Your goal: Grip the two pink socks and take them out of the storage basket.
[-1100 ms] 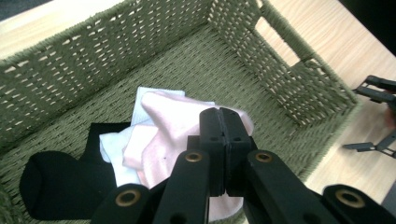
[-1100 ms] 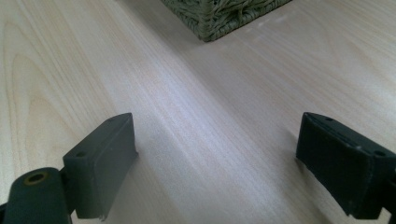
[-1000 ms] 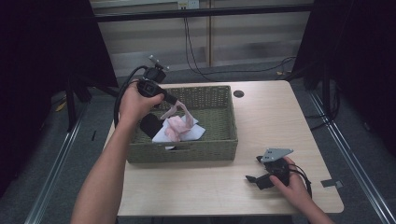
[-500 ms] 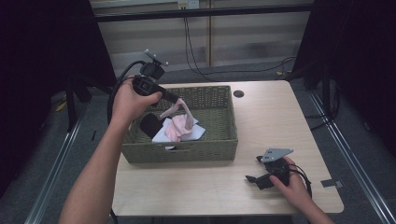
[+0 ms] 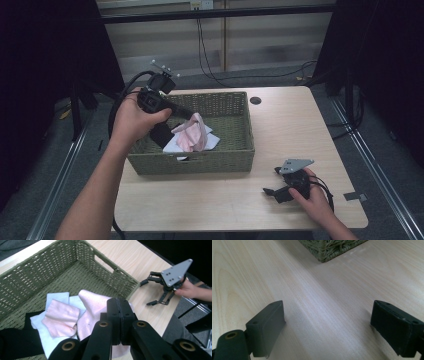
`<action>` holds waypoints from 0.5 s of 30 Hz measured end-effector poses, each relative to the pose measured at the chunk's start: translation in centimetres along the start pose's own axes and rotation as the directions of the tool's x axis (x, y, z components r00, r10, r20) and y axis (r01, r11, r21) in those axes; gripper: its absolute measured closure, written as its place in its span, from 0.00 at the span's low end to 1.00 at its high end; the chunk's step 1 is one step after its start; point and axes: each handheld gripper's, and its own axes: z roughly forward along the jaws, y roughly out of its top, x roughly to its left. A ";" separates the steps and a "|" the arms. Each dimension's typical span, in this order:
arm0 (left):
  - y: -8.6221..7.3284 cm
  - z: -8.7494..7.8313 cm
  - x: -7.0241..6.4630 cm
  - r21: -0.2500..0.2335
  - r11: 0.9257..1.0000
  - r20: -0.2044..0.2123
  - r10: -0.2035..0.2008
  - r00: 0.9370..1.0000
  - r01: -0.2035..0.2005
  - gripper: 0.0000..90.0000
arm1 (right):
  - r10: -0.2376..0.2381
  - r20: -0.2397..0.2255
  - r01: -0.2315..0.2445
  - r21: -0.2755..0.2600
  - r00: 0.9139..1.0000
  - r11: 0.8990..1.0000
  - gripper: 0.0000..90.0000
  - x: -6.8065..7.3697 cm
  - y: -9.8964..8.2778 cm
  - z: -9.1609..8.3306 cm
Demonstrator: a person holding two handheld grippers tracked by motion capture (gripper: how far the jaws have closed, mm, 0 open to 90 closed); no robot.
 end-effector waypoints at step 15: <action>-2.5 0.0 -3.5 -0.006 0.996 0.070 0.085 0.994 -0.085 0.99 | -0.003 0.000 0.003 0.001 1.000 1.000 0.12 0.0 0.0 0.0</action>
